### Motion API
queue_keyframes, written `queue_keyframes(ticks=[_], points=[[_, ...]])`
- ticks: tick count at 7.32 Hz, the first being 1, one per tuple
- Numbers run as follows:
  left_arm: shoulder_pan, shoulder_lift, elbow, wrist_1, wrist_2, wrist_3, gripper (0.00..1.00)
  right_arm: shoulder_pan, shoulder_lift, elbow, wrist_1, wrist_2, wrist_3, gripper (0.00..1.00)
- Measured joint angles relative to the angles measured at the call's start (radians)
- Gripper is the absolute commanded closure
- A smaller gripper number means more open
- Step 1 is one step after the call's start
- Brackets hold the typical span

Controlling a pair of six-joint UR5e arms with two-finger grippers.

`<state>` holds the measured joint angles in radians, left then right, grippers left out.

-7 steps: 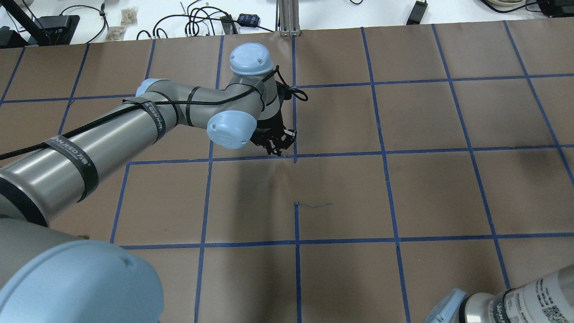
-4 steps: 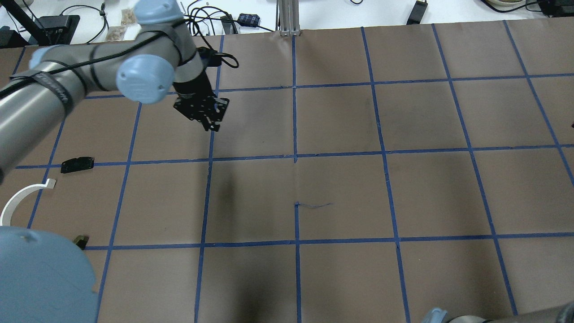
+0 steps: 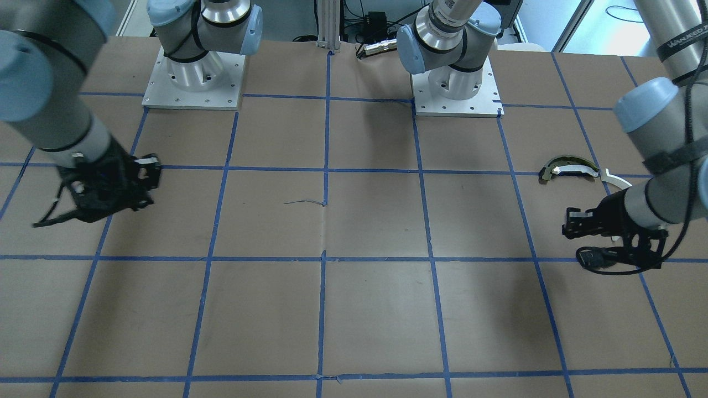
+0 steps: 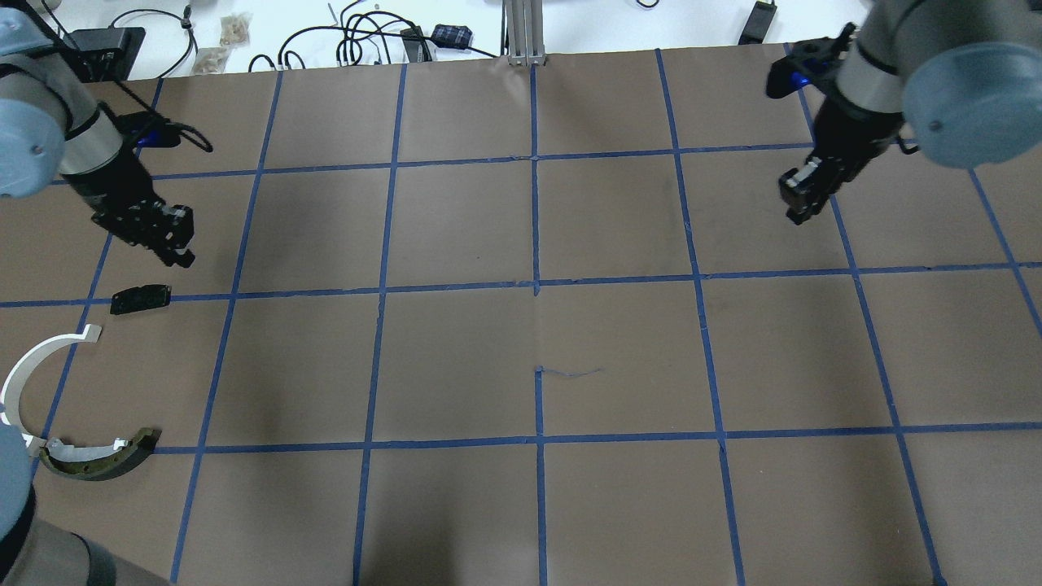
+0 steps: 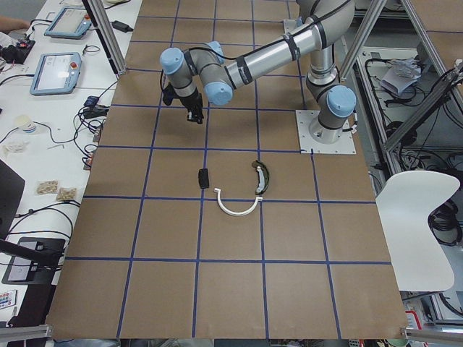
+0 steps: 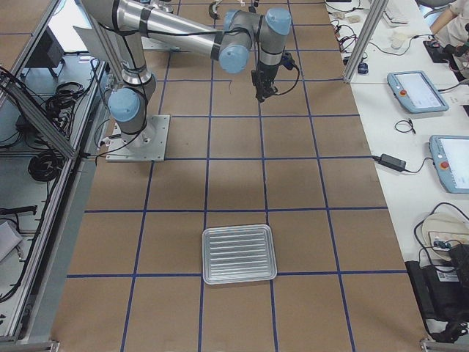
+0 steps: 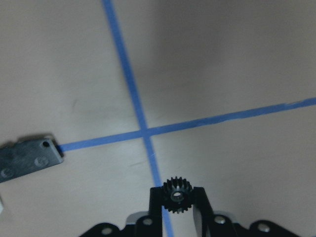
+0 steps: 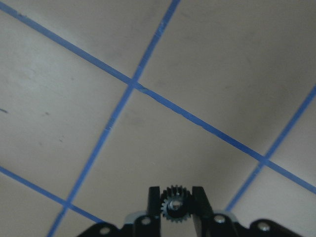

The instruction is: Place bearing gear from tray to pile

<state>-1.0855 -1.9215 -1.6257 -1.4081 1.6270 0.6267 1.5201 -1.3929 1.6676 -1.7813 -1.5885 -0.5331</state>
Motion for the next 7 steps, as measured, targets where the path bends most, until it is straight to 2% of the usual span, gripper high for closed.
queue_keyframes(ticks=[2, 4, 5, 7], points=[[0.178, 0.0, -0.055, 0.007, 0.006, 0.125, 1.0, 0.219, 0.128, -0.004, -0.168, 0.017, 0.361, 0.89], [0.29, -0.026, -0.098, 0.059, 0.013, 0.181, 1.0, 0.343, 0.229, -0.002, -0.293, 0.104, 0.592, 0.88], [0.313, -0.047, -0.113, 0.095, 0.013, 0.2, 1.0, 0.379, 0.27, 0.002, -0.35, 0.136, 0.653, 0.85], [0.322, -0.089, -0.122, 0.129, 0.007, 0.2, 1.0, 0.406, 0.308, 0.002, -0.391, 0.153, 0.69, 0.36]])
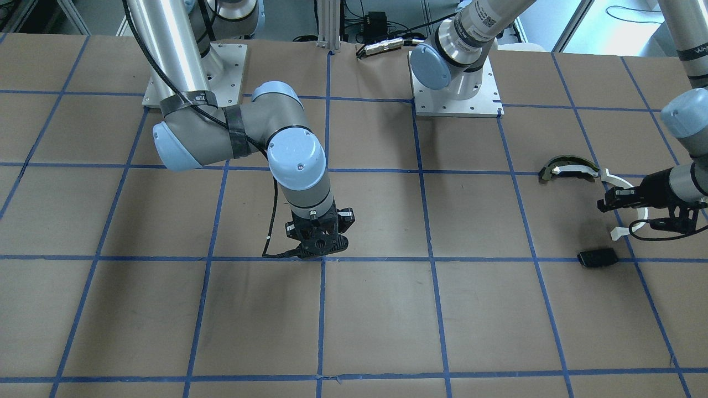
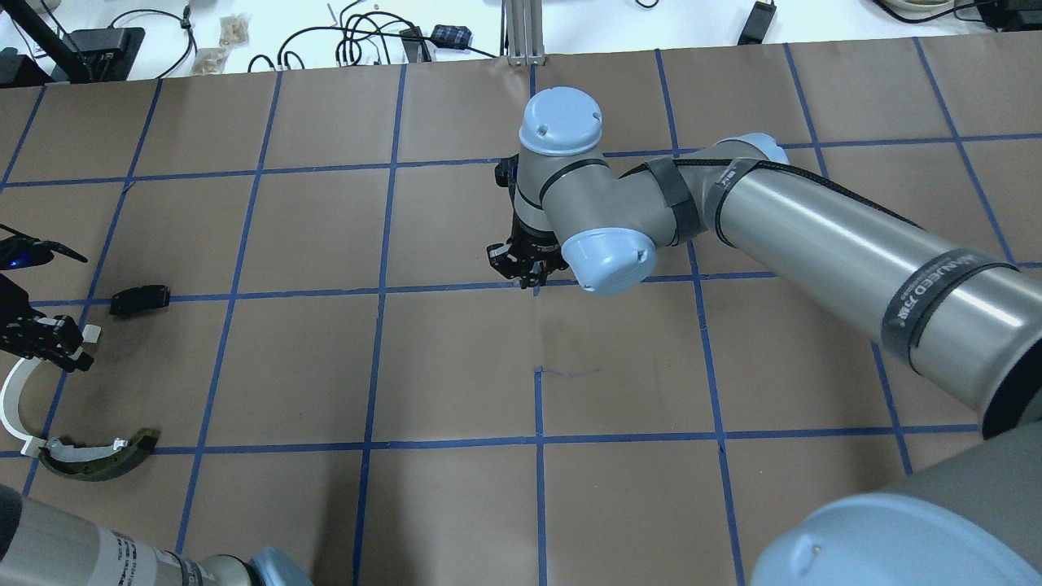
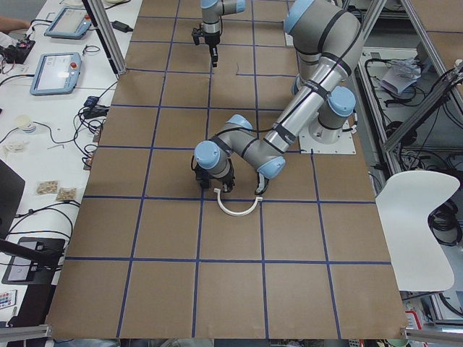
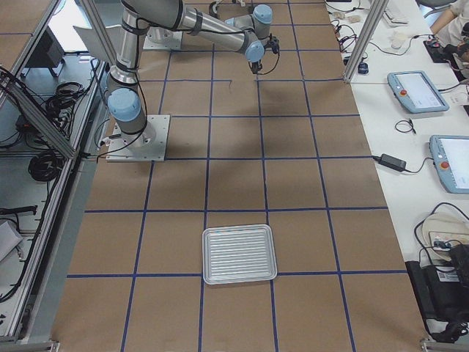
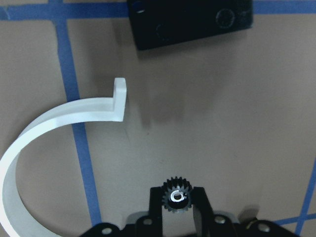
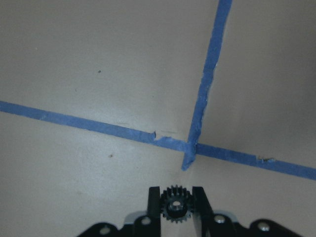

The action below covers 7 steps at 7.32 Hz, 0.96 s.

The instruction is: Place bearing gear from tray to pile

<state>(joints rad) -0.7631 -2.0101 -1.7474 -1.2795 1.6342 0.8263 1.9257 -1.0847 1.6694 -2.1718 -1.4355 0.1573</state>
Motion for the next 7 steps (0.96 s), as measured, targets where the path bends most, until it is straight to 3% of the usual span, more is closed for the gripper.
queue_keyframes(ticks=[1, 2, 3, 5, 6, 7], points=[[0.0, -0.014, -0.001, 0.006, -0.004, -0.003, 1.0, 0.002, 0.004, -0.005, -0.003, 0.001, 0.004, 0.22], [-0.002, -0.022, -0.001, 0.008, -0.005, -0.005, 0.78, -0.002, -0.001, -0.017, -0.001, 0.0, 0.001, 0.21], [-0.011, -0.026, -0.001, 0.009, -0.006, -0.008, 0.01, -0.015, -0.02, -0.04, 0.02, -0.015, -0.008, 0.21], [-0.035, -0.027, -0.001, 0.008, -0.002, -0.014, 0.0, -0.079, -0.131, -0.101, 0.184, -0.063, -0.083, 0.18], [-0.045, -0.024, 0.001, 0.008, 0.002, -0.015, 0.0, -0.136, -0.201, -0.137, 0.305, -0.07, -0.138, 0.0], [-0.058, -0.014, 0.005, 0.009, 0.006, -0.014, 0.0, -0.197, -0.262, -0.17, 0.415, -0.073, -0.181, 0.0]])
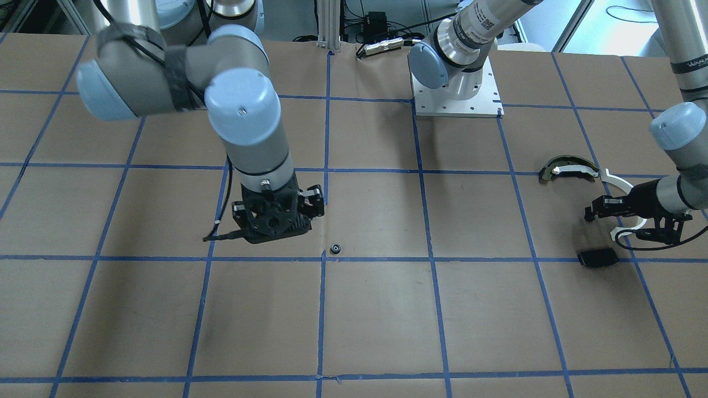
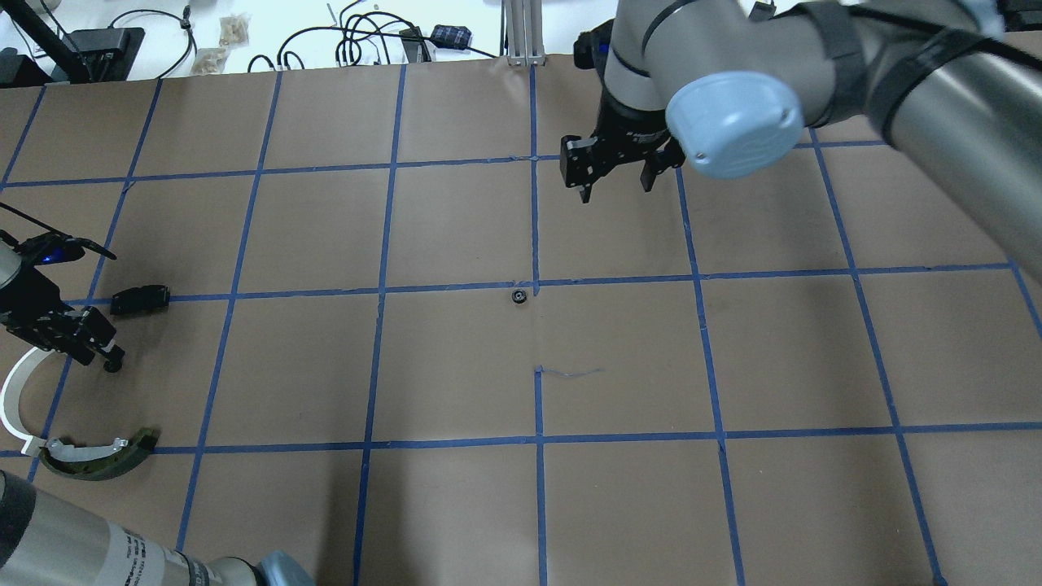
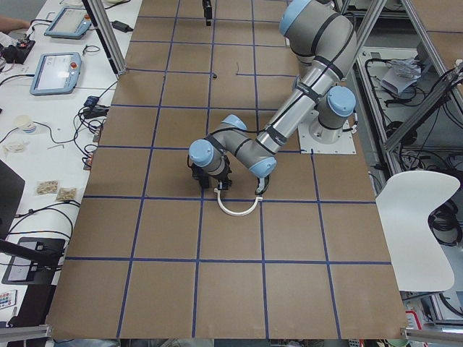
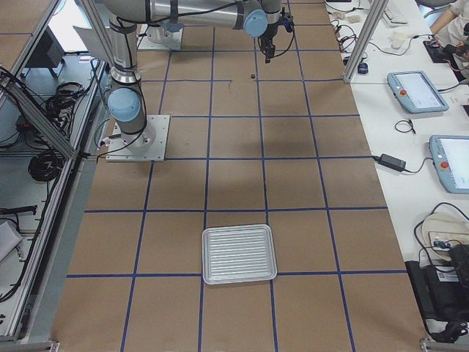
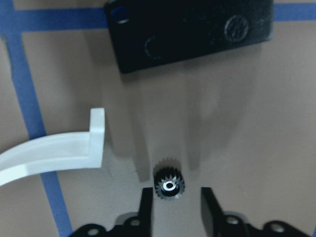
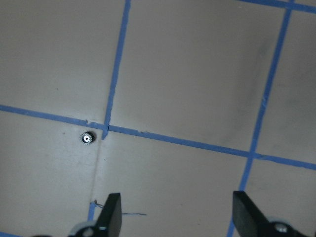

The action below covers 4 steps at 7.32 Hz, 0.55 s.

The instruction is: Place bearing gear from tray to pile

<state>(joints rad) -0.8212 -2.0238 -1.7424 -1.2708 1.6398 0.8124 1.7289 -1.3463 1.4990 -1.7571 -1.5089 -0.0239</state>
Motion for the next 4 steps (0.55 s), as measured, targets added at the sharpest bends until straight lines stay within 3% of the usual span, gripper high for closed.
queue_keyframes(ticks=[2, 4], points=[[-0.072, 0.048, 0.024, -0.021, 0.001, -0.026, 0.0, -0.099, -0.112, -0.031, 0.136, -0.003, -0.029, 0.0], [-0.27, 0.109, 0.056, -0.061, -0.02, -0.175, 0.0, -0.154, -0.15, -0.03, 0.191, 0.0, -0.041, 0.0]])
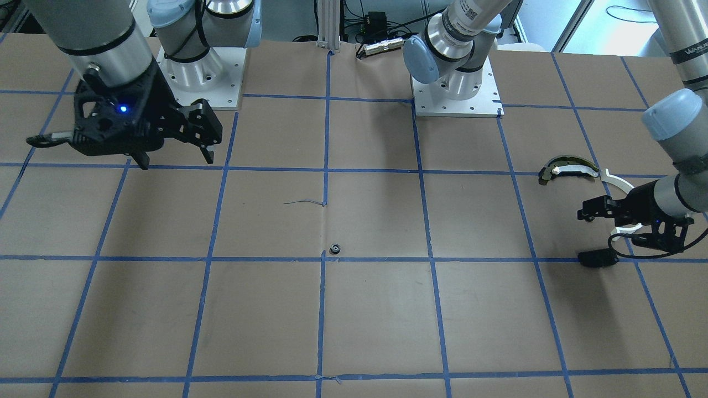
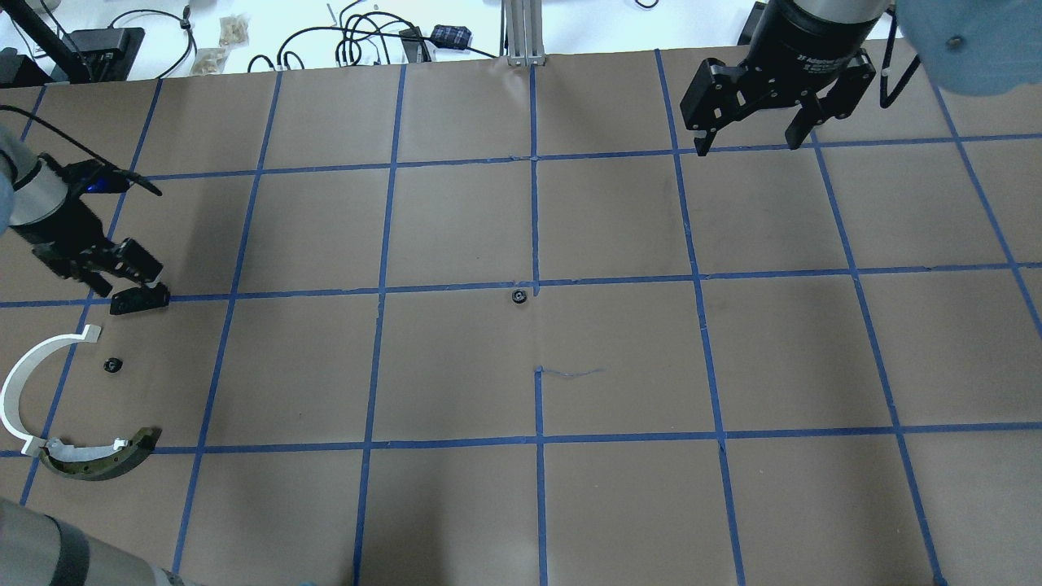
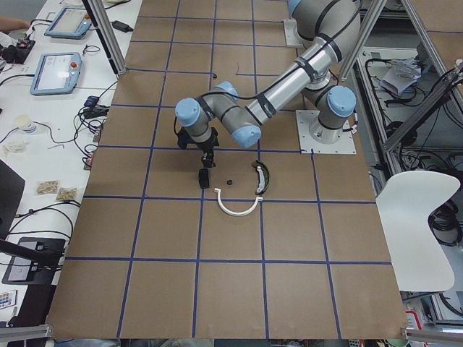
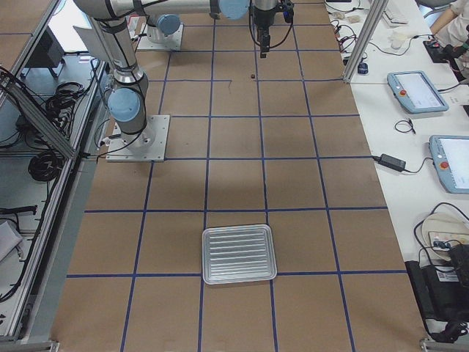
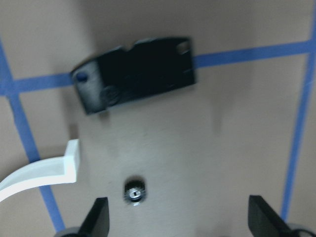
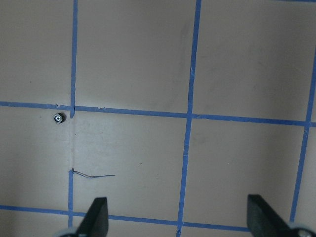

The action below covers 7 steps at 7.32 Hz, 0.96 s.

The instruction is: Place bearing gear from tray to pile

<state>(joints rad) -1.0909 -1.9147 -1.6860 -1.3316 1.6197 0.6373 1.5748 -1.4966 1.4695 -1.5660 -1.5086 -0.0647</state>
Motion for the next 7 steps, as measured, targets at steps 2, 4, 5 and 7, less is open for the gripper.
queue_keyframes(ticks=[2, 4, 5, 7], points=[[-0.26, 0.027, 0.01, 0.012, -0.053, -0.238, 0.0, -0.01, 0.004, 0.016, 0.002, -0.008, -0.003, 0.0], [-0.499, 0.006, 0.006, 0.118, -0.068, -0.443, 0.0, -0.011, 0.005, 0.016, -0.024, -0.02, -0.001, 0.0], [-0.584, -0.015, -0.004, 0.189, -0.077, -0.497, 0.0, -0.01, 0.007, 0.012, -0.039, -0.041, 0.003, 0.0], [-0.702, -0.068, -0.016, 0.293, -0.125, -0.566, 0.0, -0.009, 0.011, 0.006, -0.069, -0.064, 0.023, 0.0]])
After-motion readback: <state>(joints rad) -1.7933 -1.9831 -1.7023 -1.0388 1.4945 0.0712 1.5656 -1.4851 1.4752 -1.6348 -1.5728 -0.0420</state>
